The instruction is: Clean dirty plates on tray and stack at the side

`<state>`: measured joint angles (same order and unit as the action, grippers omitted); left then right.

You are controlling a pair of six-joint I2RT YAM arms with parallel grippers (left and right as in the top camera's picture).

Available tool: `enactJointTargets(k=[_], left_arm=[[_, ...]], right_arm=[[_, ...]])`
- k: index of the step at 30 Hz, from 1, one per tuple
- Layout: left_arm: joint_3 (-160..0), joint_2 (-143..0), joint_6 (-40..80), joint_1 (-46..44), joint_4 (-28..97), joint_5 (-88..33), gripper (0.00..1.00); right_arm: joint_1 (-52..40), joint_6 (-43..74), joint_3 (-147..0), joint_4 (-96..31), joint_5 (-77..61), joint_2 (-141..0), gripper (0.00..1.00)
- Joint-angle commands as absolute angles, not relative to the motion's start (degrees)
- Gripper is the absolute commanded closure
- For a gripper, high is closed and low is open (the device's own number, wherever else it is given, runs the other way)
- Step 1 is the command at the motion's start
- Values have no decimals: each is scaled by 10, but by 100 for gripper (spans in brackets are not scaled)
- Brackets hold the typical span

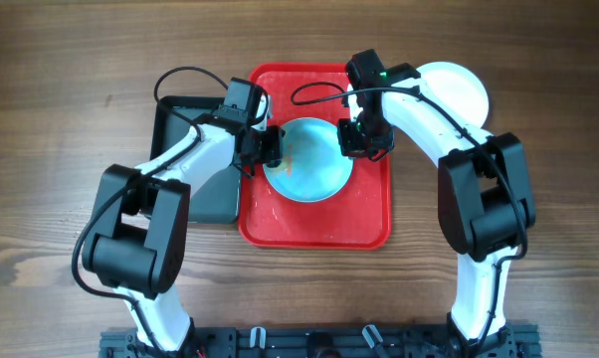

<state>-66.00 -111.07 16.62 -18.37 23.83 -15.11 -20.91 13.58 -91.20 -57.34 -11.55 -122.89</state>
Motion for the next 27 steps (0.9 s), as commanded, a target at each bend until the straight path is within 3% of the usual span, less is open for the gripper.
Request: enactJointTargets(k=[1,19,23,27], left_arm=[[-646,-1144,174,-202,272,-170,96],[-646,-1177,247,-225,279,-196,94],[-646,-1179,247,-237,269,-254,91],[-646,-1179,240,-237,233,-347,96]], right_arm=[[-212,128,-907,-571,-121,-1218,96],[-212,121,-907,-572,-121,-1218,95],[-212,120,-907,-572,-121,-1218,95],[-212,120,-907,-572,-121,-1218,95]])
